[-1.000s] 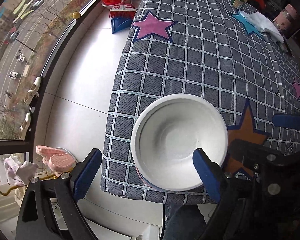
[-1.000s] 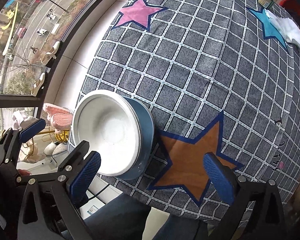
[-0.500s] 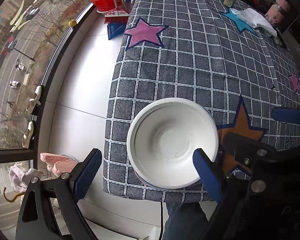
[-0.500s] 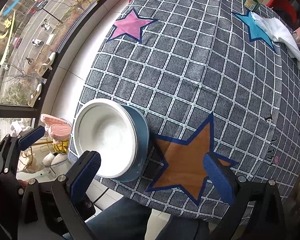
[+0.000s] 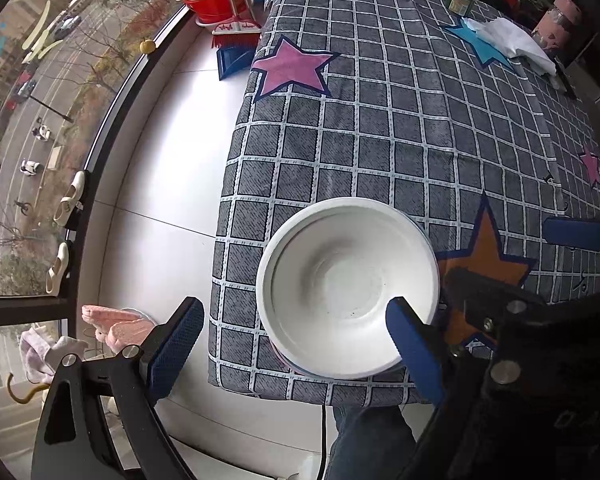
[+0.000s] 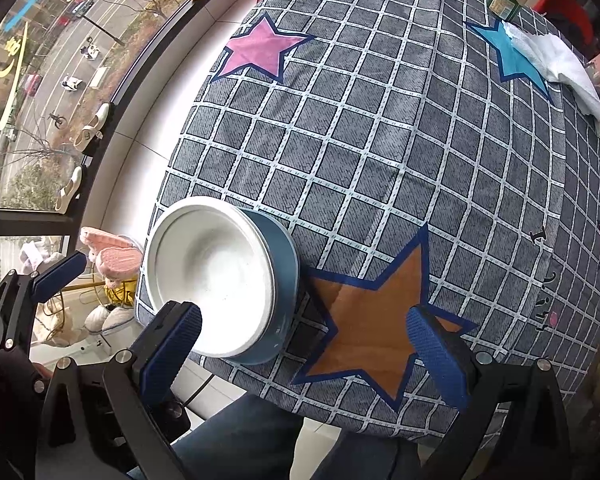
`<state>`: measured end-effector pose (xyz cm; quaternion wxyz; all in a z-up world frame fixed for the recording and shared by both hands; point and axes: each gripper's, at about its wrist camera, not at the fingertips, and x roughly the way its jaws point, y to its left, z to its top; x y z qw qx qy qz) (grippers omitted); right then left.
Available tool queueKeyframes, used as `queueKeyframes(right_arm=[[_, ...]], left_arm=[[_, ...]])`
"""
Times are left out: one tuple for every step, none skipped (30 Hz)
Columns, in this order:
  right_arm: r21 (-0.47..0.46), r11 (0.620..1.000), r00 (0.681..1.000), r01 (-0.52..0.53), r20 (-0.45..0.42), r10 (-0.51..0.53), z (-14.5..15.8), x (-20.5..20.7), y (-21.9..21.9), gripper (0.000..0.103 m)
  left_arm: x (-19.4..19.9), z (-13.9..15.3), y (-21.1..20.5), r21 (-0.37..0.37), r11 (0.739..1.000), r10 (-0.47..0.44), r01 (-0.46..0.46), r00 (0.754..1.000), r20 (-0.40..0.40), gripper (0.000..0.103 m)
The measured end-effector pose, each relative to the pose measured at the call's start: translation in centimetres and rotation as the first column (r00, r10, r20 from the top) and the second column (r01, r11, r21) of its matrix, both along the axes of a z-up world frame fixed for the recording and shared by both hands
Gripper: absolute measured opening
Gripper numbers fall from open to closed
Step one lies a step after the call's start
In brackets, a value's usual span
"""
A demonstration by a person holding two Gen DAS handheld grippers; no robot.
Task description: Organize plates and bowls
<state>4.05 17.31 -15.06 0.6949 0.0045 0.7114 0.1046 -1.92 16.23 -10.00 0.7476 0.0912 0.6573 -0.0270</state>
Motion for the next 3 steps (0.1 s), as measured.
queueKeyframes(right_arm=[[0.0,1.0,1.0,0.0,0.0,0.0,0.01,0.0,-0.02,0.103],[0.0,1.0,1.0,0.0,0.001,0.0,0.02,0.01,-0.03,0.103],[0.0,1.0,1.0,-0.001,0.0,0.001,0.01,0.01,-0.04,0.103]], left_arm=[[-0.03,0.11,0.03,0.0,1.0,0.001,-0.001,1.0,0.007,0.094],[-0.04,0.17,0.06,-0.002,1.0,0.002,-0.002,1.0,0.008,0.094],[-0.04,0.18,0.09,-0.005,1.0,0.004,-0.004,1.0,0.007,0.094]])
